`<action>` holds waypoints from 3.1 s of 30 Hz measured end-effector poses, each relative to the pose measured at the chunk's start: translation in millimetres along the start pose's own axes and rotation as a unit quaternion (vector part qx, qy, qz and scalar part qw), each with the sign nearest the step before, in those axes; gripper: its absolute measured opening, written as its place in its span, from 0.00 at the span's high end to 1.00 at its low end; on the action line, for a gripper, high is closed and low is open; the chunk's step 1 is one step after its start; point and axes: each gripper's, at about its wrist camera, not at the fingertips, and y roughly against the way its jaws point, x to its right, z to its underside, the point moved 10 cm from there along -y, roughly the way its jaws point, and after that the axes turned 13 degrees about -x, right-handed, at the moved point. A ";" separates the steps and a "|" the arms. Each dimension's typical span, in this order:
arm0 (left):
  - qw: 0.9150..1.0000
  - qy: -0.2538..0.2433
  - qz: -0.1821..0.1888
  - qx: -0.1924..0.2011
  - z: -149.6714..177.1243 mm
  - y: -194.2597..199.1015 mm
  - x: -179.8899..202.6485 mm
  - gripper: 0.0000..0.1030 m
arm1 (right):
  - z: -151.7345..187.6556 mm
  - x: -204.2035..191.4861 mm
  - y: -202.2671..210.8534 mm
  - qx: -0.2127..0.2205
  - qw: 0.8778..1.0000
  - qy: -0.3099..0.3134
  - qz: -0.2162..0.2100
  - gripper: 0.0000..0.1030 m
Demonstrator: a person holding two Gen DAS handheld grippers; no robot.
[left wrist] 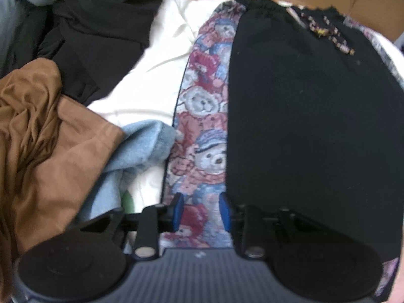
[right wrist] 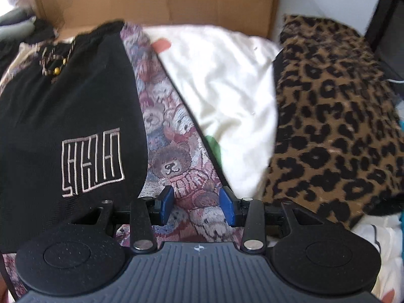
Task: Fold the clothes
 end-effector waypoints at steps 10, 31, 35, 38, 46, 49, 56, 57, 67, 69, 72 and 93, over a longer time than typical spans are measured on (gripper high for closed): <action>1.000 -0.005 0.018 -0.005 5.2 -3.0 17.7 0.29 | 20.5 -28.1 -0.7 0.011 0.999 0.044 0.012 0.34; 1.000 -0.007 0.016 -0.023 -0.1 -35.4 27.5 0.00 | 21.3 -46.2 -31.9 -0.070 0.996 0.053 -0.014 0.00; 1.000 0.004 0.017 -0.008 0.7 -33.0 25.3 0.00 | 20.8 -46.2 -33.4 -0.070 0.996 0.059 -0.010 0.00; 1.000 0.002 0.021 0.003 3.7 -29.4 23.0 0.00 | 21.7 -45.9 -31.3 -0.067 0.996 0.062 -0.004 0.00; 0.999 0.008 0.028 0.027 17.9 -13.6 13.2 0.08 | 9.4 -27.3 11.2 -0.031 0.999 0.015 0.033 0.07; 0.999 0.026 0.028 0.028 32.0 0.8 4.0 0.09 | 7.1 -24.2 43.3 0.012 0.999 0.001 0.042 0.07; 0.998 0.049 0.035 0.037 55.7 31.3 1.8 0.23 | 26.4 -37.1 42.4 0.008 1.000 -0.025 -0.008 0.27; 0.997 0.049 0.042 0.035 56.9 30.6 7.2 0.29 | 30.7 -40.1 38.7 0.003 1.000 -0.021 -0.012 0.29; 0.993 -0.024 0.112 -0.004 84.5 17.7 77.5 0.45 | 50.2 -37.7 9.6 -0.038 0.999 -0.005 0.015 0.47; 0.992 -0.027 0.120 -0.008 95.4 21.5 86.6 0.45 | 52.2 -37.0 9.9 -0.039 0.999 -0.004 0.019 0.48; 0.991 -0.025 0.128 -0.015 108.4 22.5 94.3 0.45 | 54.4 -36.3 10.7 -0.041 0.999 0.000 0.024 0.48; 0.941 0.141 0.292 -0.096 137.1 -21.9 102.4 0.52 | 49.6 -40.7 19.3 -0.054 0.998 0.006 0.029 0.48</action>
